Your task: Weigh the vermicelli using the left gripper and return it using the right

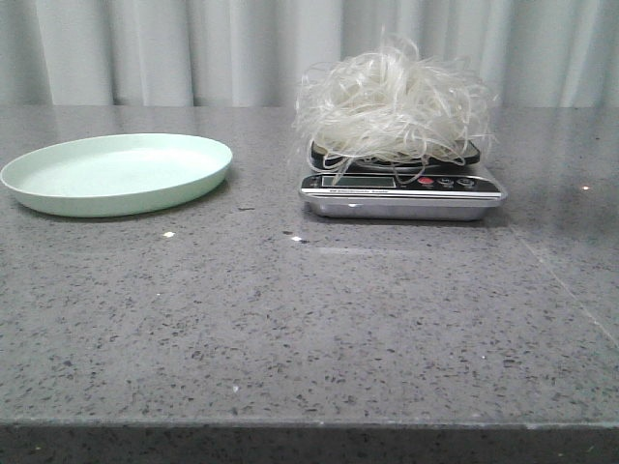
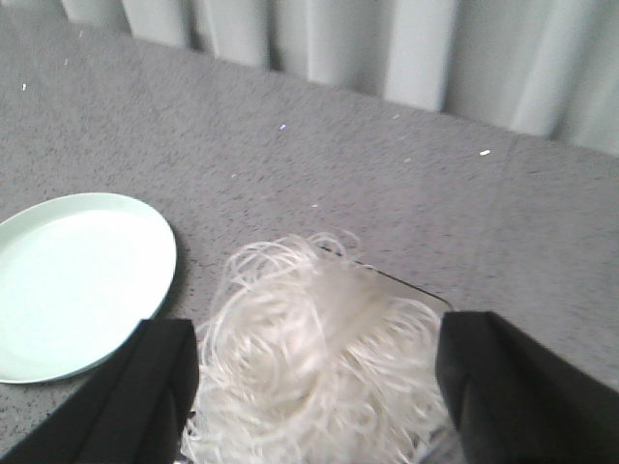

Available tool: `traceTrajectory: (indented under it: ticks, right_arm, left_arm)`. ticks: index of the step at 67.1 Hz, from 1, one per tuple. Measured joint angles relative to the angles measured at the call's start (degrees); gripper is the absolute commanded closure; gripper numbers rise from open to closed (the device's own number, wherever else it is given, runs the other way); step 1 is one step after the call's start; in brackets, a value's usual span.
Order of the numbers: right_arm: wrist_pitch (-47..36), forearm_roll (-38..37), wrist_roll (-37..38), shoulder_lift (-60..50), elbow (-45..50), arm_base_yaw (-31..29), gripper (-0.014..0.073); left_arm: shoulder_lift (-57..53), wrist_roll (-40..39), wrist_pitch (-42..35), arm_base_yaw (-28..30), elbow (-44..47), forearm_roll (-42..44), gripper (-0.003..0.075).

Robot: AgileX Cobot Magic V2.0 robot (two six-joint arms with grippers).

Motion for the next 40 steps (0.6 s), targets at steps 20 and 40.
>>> traceTrajectory:
  ticks: [20,40]
  right_arm:
    - [14.0,0.2,0.0,18.4,-14.6,0.2,-0.0015]
    - [22.5,0.5,0.0,31.0,-22.0,0.2,-0.0013]
  left_arm:
    - [0.0,0.0,0.0,0.0,0.0,0.0,0.0592]
    - [0.0,0.0,0.0,0.0,0.0,0.0,0.0592]
